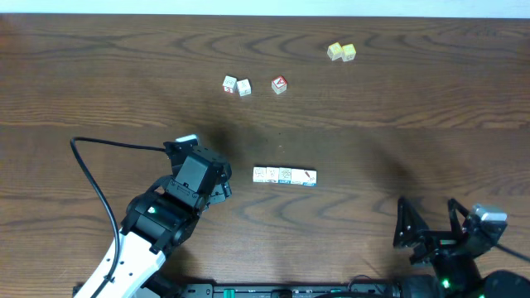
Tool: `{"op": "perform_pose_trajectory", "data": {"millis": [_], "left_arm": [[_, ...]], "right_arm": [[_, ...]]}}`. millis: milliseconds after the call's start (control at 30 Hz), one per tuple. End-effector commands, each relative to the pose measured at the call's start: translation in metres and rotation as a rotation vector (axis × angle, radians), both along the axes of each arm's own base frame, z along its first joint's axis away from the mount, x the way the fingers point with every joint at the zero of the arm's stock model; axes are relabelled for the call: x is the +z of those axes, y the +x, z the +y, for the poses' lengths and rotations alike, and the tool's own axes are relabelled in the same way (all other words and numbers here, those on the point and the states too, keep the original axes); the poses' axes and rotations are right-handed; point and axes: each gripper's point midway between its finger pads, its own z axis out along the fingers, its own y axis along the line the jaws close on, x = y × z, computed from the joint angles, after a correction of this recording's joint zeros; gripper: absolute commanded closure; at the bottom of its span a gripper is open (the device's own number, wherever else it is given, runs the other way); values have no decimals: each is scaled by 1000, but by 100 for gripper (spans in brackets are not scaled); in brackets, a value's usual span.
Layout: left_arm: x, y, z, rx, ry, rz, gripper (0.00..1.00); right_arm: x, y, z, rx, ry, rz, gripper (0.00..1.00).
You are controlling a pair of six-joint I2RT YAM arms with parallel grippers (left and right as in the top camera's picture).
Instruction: Lift 5 blocks
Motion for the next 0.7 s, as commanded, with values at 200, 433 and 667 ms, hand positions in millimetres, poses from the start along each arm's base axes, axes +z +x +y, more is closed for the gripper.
{"op": "perform_pose_trajectory", "data": {"millis": [200,433,667], "left_arm": [[5,4,1,21,-10,-12,25],[5,4,0,20,-10,-13,25],[5,4,1,21,-10,-13,25]], "right_arm": [[-28,37,-12,-55,-109,-167,1],[-41,62,-13,-46,-211,-263,1],[-69,78,-22,-82,-257,-293,1]]}}
